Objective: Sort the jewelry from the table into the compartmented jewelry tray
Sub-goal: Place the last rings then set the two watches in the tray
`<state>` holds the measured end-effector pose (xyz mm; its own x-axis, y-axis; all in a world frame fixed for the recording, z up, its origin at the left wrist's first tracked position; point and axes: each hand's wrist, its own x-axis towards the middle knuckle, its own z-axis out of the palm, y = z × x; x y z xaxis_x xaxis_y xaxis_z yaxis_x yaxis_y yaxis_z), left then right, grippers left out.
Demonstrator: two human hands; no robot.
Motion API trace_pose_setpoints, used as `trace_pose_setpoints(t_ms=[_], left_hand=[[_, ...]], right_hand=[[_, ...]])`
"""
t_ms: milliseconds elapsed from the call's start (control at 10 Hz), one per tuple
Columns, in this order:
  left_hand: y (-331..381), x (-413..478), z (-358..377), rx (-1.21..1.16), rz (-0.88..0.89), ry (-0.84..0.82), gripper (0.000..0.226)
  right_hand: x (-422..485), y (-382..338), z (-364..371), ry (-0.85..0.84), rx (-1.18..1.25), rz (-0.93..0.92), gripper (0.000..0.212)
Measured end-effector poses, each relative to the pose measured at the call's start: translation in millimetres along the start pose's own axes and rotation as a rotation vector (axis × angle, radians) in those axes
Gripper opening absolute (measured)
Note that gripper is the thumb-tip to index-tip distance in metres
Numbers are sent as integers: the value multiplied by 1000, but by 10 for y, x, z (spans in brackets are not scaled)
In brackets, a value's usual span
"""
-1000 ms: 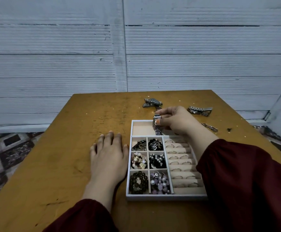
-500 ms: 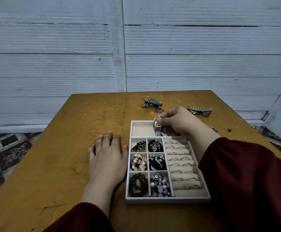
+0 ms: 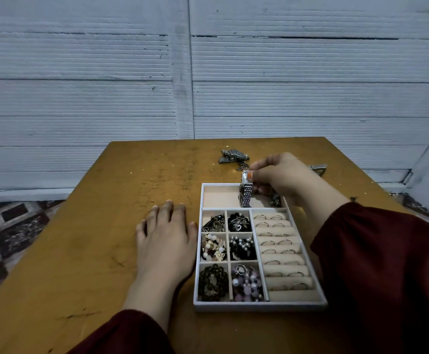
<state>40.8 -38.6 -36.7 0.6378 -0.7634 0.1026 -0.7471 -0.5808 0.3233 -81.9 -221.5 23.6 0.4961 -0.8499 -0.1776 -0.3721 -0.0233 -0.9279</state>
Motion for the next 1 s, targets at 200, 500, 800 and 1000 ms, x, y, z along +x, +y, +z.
trace_pose_setpoints(t_ms=[200, 500, 800, 1000], left_hand=[[-3, -17, -7, -6, -9, -6, 51], [5, 0, -8, -6, -13, -10, 51], [1, -7, -5, -16, -10, -6, 50], [-10, -9, -9, -20, -6, -2, 51]], right_hand=[[-37, 16, 47, -18, -29, 9, 7], [-47, 95, 107, -28, 16, 50, 7], [-29, 119, 168, 67, -77, 9, 17], [17, 161, 219, 184, -181, -61, 17]])
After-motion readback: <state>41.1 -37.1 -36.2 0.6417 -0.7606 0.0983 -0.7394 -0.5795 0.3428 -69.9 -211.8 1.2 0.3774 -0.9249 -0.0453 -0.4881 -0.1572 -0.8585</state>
